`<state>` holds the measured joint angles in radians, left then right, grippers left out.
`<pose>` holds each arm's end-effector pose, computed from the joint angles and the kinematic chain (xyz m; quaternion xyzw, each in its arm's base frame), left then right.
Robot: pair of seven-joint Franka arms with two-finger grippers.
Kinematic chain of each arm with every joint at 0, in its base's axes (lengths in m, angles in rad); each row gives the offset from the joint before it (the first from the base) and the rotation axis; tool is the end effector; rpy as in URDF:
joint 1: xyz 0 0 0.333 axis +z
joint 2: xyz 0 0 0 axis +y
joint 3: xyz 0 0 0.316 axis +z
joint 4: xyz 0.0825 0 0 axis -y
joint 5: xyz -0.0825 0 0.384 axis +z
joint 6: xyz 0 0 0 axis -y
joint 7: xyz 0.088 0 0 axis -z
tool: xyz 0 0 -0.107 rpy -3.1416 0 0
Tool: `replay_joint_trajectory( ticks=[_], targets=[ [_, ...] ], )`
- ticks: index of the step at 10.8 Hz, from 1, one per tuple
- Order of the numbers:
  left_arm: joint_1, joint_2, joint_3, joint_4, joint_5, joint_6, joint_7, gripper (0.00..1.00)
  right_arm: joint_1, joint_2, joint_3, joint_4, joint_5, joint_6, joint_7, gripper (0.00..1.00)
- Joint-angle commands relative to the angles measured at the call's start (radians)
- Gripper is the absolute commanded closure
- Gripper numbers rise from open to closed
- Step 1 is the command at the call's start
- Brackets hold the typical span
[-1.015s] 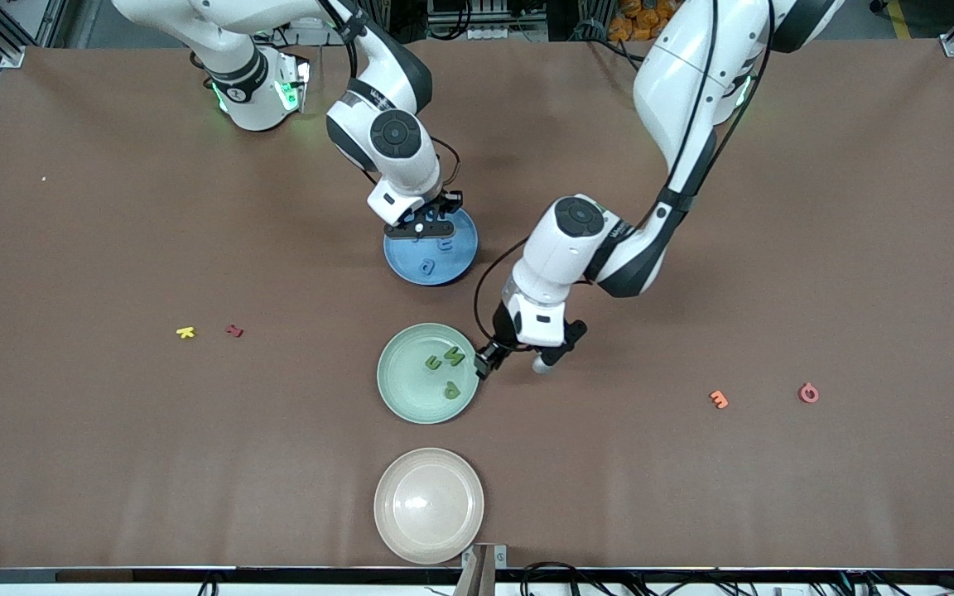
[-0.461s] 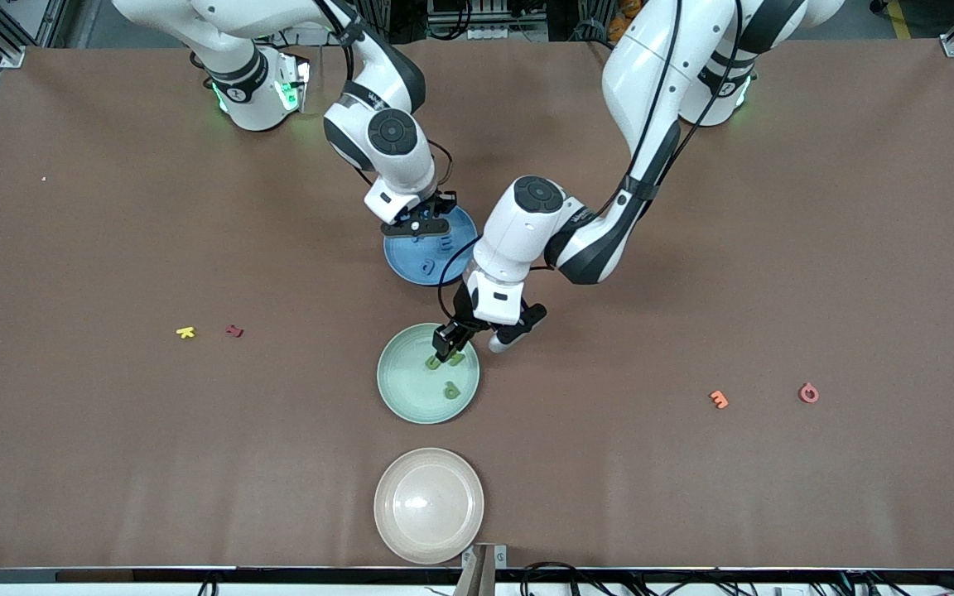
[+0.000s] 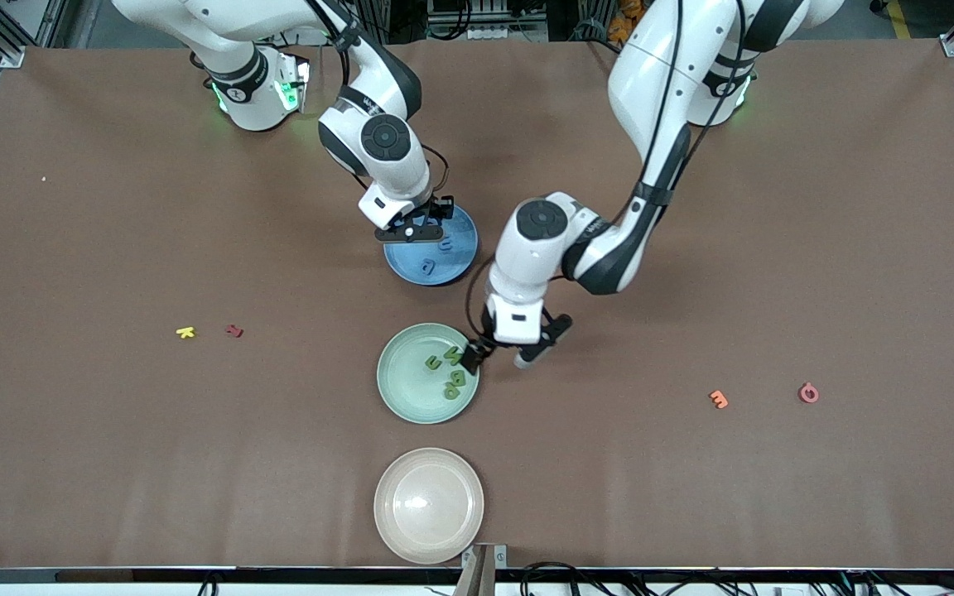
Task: Sort letters by color into matching plates
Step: 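Place the B on the green plate while the right gripper places G on blue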
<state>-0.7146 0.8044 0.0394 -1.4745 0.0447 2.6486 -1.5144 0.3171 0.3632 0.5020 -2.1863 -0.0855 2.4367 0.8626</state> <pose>0.5814 -0.4753 0.2379 0.9076 0.3765 0.1081 0.1511 0.3762 0.4046 0.2346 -0.9977 -0.0008 0.0656 0.0162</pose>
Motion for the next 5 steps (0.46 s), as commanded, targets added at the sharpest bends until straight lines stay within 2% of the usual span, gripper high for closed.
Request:
replay_joint_trajectory(
  ticks=[1,3,4,5],
  targets=[
    [0.114,-0.042,0.010,-0.055,0.035,-0.209,0.213,0.00,-0.010,-0.020,0.013,0.034,-0.019,-0.051,0.032,0.00],
    [0.225,-0.074,0.010,-0.073,0.035,-0.364,0.404,0.00,-0.010,-0.027,0.017,0.112,-0.019,-0.161,0.029,0.00],
    [0.281,-0.120,0.008,-0.108,0.035,-0.430,0.518,0.00,-0.010,-0.020,0.013,0.178,-0.022,-0.227,0.006,0.00],
    [0.349,-0.175,0.008,-0.168,0.035,-0.440,0.628,0.00,-0.009,-0.015,0.012,0.218,-0.022,-0.243,-0.002,0.00]
  ],
)
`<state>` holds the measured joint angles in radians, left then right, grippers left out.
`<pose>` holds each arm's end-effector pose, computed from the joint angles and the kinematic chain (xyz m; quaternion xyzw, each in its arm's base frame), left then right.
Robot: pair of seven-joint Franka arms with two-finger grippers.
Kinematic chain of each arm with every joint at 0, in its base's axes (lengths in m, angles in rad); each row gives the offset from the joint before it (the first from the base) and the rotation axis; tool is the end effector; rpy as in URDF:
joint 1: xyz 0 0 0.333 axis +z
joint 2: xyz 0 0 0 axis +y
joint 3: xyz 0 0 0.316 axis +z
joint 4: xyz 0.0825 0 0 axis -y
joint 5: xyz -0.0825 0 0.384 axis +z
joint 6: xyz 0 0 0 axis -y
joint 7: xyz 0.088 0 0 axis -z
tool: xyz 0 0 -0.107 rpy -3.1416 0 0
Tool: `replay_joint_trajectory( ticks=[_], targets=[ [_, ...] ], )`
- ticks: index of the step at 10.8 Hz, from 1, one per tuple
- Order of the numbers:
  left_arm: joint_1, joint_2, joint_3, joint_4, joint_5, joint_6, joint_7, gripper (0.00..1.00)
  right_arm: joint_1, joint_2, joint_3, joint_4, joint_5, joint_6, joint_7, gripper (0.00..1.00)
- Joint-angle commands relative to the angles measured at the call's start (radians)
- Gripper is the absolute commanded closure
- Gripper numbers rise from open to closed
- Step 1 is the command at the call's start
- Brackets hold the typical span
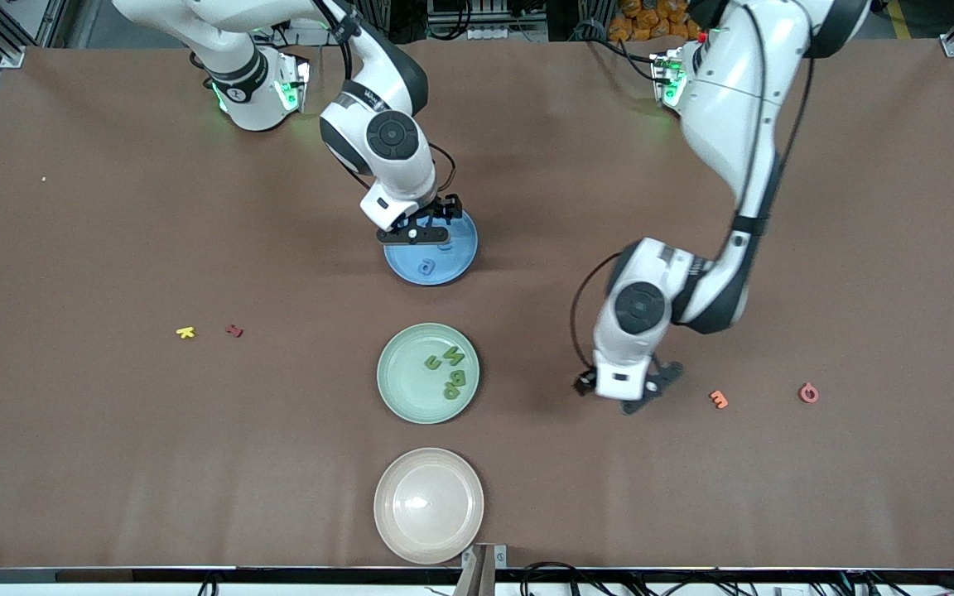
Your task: Sort letters by color into matching plates
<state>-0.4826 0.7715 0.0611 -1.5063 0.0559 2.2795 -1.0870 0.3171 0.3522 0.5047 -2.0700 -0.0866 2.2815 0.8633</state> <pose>0.6486 -0.2971 0.2093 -0.9527 -0.3009 -0.0301 0.0301 0.3978 0.4176 0.2725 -0.9975 -0.0001 0.0704 0.0005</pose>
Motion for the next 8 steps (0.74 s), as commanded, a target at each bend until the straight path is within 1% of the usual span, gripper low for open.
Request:
replay_joint_trajectory(
  ticks=[1,3,4,5,6,7,8],
  targets=[
    [0.184,-0.194,-0.015,-0.184,0.024,-0.071,0.310,0.00,-0.027,-0.019,0.011,0.122,-0.021,-0.092,-0.012,0.00],
    [0.284,-0.289,-0.018,-0.302,0.019,-0.069,0.480,0.00,-0.058,-0.119,0.008,0.159,-0.019,-0.173,-0.094,0.00],
    [0.314,-0.332,-0.018,-0.366,0.019,-0.060,0.542,0.00,-0.102,-0.146,0.009,0.189,-0.018,-0.216,-0.143,0.00],
    [0.337,-0.375,-0.020,-0.421,0.013,-0.043,0.588,0.00,-0.131,-0.160,0.008,0.239,-0.016,-0.293,-0.183,0.00],
    [0.351,-0.424,-0.023,-0.492,0.012,-0.025,0.625,0.00,-0.136,-0.173,-0.032,0.307,-0.016,-0.380,-0.222,0.00],
    [0.364,-0.473,-0.023,-0.565,0.012,0.010,0.643,0.00,-0.106,-0.194,-0.125,0.364,-0.001,-0.442,-0.269,0.00],
    [0.372,-0.518,-0.023,-0.638,0.012,0.047,0.663,0.00,-0.052,-0.196,-0.226,0.423,0.004,-0.488,-0.321,0.00]
  ],
)
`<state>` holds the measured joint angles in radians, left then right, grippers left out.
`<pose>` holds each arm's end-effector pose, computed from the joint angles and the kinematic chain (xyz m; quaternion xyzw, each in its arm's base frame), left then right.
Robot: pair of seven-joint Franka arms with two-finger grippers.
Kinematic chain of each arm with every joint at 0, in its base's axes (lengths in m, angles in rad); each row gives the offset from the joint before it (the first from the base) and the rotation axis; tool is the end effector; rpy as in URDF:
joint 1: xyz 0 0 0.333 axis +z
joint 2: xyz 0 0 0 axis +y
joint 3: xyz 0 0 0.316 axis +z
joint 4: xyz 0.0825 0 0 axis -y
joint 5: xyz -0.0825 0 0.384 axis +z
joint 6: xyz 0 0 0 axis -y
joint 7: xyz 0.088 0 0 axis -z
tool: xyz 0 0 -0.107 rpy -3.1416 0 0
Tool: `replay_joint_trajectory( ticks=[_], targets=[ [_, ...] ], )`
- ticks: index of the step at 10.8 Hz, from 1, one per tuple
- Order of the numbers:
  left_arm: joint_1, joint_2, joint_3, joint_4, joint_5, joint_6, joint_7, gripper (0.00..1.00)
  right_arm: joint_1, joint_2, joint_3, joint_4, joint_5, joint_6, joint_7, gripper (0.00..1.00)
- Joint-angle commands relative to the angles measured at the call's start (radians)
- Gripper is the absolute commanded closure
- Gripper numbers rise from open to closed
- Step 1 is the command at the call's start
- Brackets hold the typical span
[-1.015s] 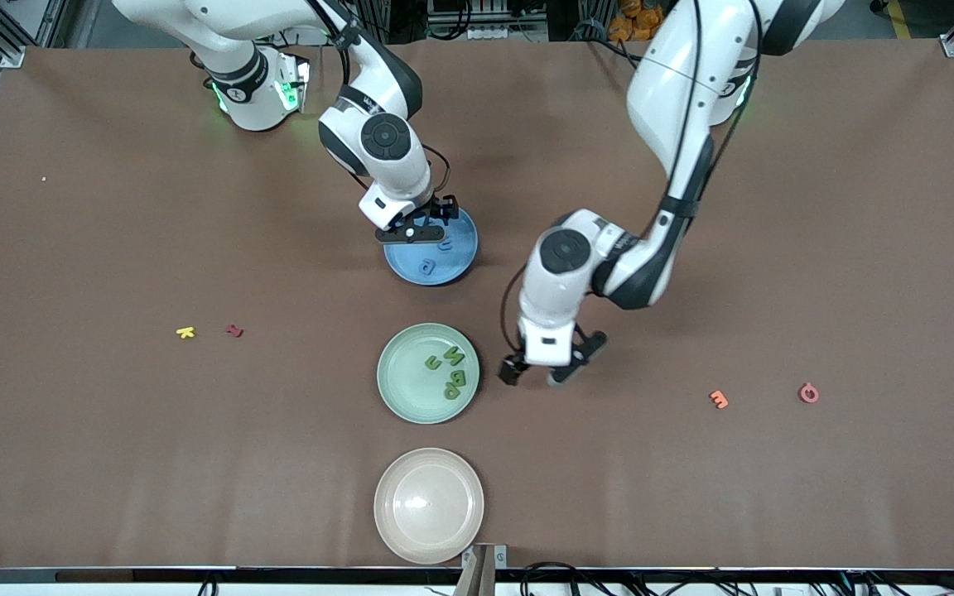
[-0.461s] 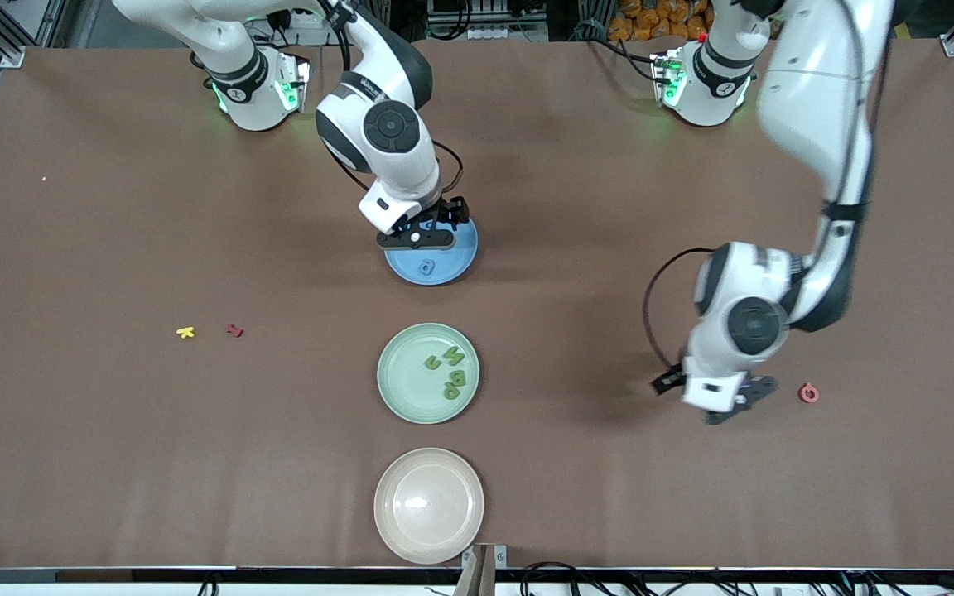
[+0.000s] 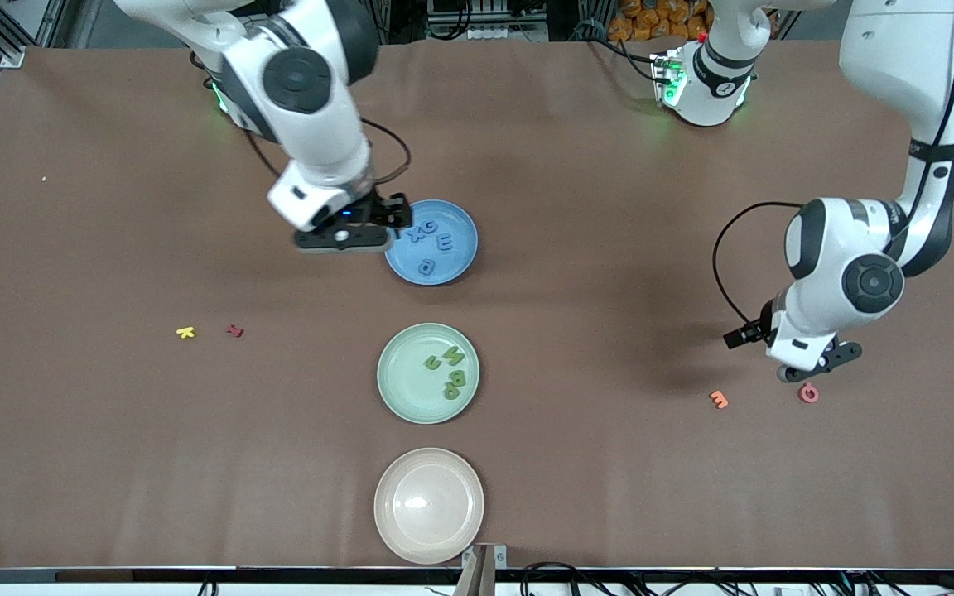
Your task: Sort letters by color into matching plates
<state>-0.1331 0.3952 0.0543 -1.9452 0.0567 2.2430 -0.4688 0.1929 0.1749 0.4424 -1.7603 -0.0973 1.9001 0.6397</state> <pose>0.6064 -0.0475 0.2703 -0.9831 -0.1735 0.0381 0.0438 0.5005 0.3431 0.4695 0.9999 0.0113 -0.0019 0.0121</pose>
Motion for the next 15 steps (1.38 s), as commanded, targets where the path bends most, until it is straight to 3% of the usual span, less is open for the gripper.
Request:
replay_joint_trajectory(
  ticks=[1,4,6,8,10,12,13,15],
  targets=[
    [0.023,-0.177,-0.016,-0.259,0.011,0.128,0.052,0.00,0.062,-0.032,-0.203,0.136,0.040,-0.130,-0.154,0.00],
    [0.059,-0.291,-0.016,-0.395,0.011,0.168,0.108,0.00,-0.001,-0.066,-0.304,0.143,0.096,-0.163,-0.302,0.00],
    [0.069,-0.302,-0.016,-0.406,0.009,0.168,0.144,0.00,-0.061,-0.069,-0.335,0.202,0.099,-0.197,-0.334,0.00],
    [0.072,-0.358,-0.016,-0.438,0.009,0.165,0.145,0.00,-0.122,-0.107,-0.375,0.203,0.097,-0.194,-0.490,0.00],
    [0.072,-0.416,-0.016,-0.442,0.009,0.123,0.221,0.00,-0.147,-0.136,-0.399,0.203,0.106,-0.197,-0.520,0.00],
    [0.072,-0.455,-0.013,-0.376,0.009,0.095,0.245,0.00,-0.173,-0.147,-0.409,0.234,0.106,-0.248,-0.543,0.00],
    [0.072,-0.454,-0.013,-0.291,0.005,0.033,0.251,0.00,-0.185,-0.146,-0.409,0.264,0.108,-0.278,-0.580,0.00],
    [0.063,-0.394,-0.016,-0.023,0.000,-0.251,0.297,0.00,-0.191,-0.144,-0.410,0.269,0.106,-0.283,-0.592,0.00]
  ],
)
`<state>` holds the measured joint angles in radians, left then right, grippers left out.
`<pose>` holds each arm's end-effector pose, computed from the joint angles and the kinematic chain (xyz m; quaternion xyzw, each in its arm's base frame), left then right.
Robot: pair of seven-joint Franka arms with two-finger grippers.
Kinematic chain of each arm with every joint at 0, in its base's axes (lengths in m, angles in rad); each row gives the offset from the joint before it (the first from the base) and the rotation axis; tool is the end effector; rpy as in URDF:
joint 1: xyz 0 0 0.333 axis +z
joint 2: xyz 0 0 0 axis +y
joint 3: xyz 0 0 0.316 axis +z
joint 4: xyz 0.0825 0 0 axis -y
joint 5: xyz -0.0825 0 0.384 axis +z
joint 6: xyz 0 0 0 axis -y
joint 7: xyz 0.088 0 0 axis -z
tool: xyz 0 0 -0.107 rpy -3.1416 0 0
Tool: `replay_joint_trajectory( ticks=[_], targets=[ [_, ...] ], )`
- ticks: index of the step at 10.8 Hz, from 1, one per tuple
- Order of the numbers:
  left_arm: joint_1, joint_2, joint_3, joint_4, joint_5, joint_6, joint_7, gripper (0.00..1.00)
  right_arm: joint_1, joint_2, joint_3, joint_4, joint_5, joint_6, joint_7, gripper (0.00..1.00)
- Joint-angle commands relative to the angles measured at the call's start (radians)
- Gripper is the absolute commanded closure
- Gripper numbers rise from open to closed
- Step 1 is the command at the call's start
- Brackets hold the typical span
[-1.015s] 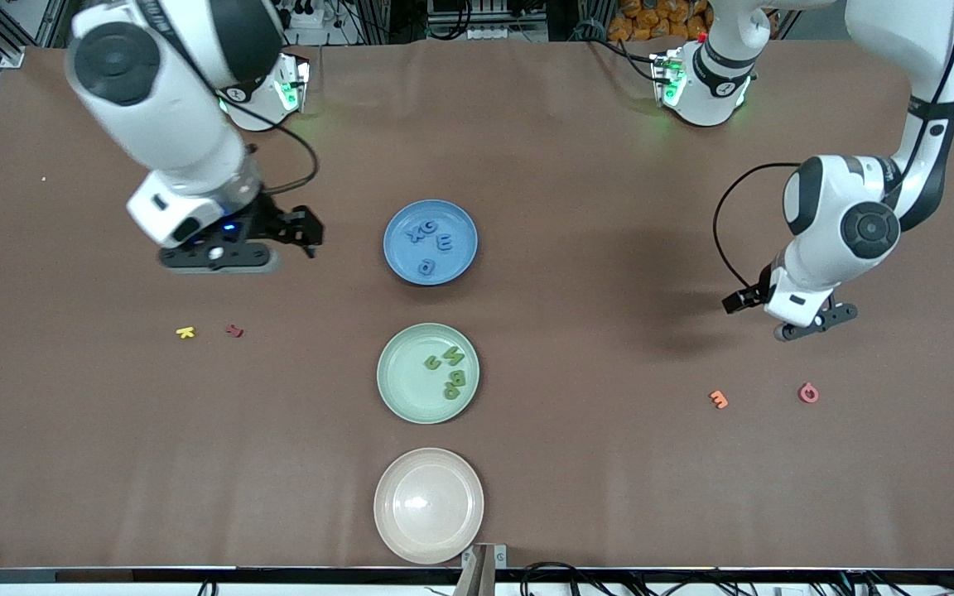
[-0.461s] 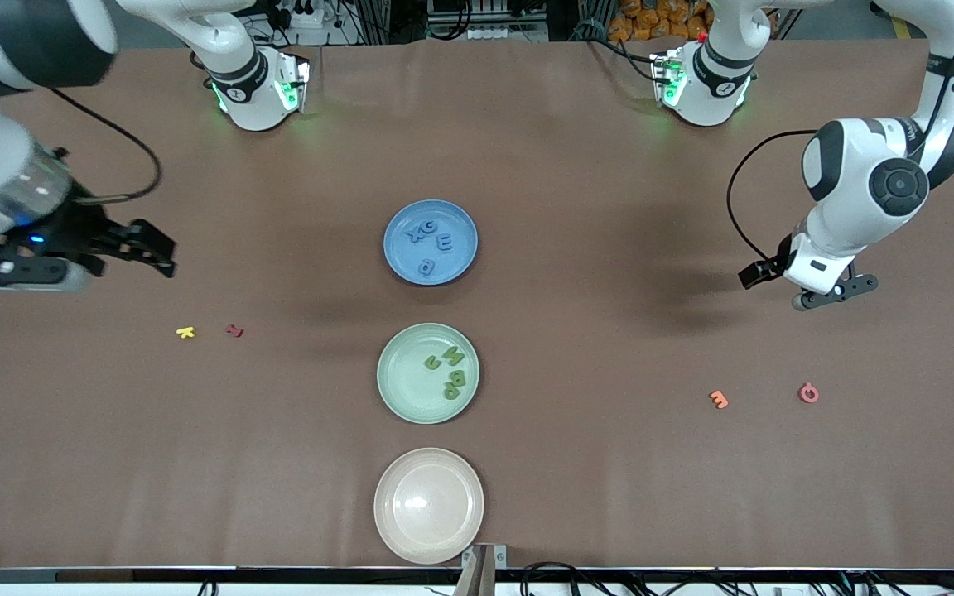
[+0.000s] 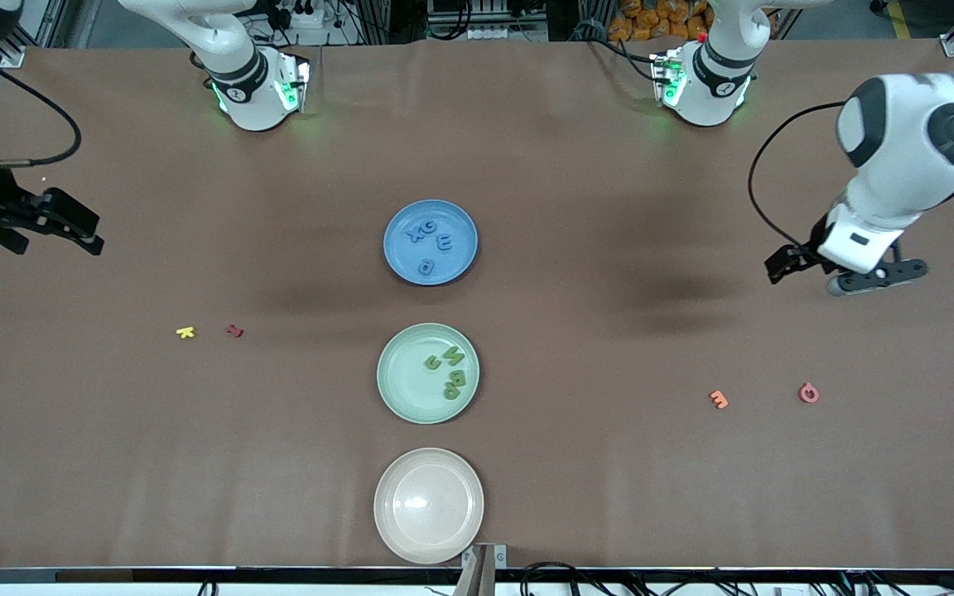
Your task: Sort letters by color into matching plates
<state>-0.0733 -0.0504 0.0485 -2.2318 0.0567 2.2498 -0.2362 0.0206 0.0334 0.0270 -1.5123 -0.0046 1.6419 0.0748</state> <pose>0.5234 -0.0113 0.3994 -0.9953 -0.0885 -0.0367 0.0168 0.5721 0.0265 0.6401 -0.9987 0.0136 -0.0481 0.0011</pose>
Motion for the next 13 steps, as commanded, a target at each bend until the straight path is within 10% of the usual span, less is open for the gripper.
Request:
replay_joint_trajectory(
  ticks=[1,4,13],
  targets=[
    [0.001,0.098,-0.010,0.391,-0.017,-0.386,0.110,0.00,-0.018,0.002,0.007,0.020,0.005,-0.017,-0.021,0.00],
    [0.010,0.117,-0.007,0.560,-0.028,-0.549,0.185,0.00,-0.011,0.008,0.010,-0.002,0.006,-0.030,-0.042,0.00],
    [0.050,-0.127,-0.004,0.402,-0.058,-0.509,0.336,0.00,0.027,0.003,0.025,-0.029,0.002,-0.120,-0.084,0.00]
  ],
)
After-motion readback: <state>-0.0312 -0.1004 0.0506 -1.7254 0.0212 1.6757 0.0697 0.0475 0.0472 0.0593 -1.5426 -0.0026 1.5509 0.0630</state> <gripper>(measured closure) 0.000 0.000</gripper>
